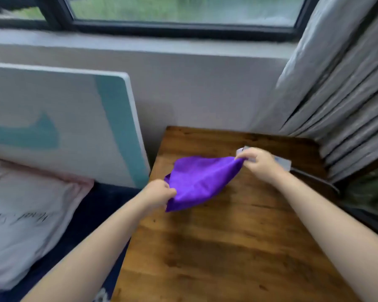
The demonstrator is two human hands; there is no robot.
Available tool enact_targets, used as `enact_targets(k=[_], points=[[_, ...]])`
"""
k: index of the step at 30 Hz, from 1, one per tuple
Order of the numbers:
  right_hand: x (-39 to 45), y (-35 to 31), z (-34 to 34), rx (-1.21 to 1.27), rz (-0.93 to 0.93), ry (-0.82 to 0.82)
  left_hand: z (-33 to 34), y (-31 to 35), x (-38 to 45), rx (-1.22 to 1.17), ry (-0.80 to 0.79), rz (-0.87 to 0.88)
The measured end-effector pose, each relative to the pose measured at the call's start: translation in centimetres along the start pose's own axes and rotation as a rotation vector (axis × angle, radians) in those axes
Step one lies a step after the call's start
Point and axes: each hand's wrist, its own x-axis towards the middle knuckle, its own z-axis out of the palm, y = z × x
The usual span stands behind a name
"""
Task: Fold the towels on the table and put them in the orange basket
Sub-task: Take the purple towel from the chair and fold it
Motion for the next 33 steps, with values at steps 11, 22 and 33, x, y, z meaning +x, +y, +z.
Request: enact_targets(k=[11, 22, 33], points=[[-7.3, 8.2, 15.2, -0.284, 0.218, -0.514, 9.0, -11.7, 3.4, 0.431, -0.186, -0.178], [-2.2, 9.4, 17.1, -0.497, 0.475, -0.191, 10.1, -9.3, 12.3, 0.132, 0.291, -0.124], [-8.8, 9.4, 15.4, -0.193, 0.348, -0.191, 10.6, -11.9, 7.6, -0.053, -0.118, 0.159]])
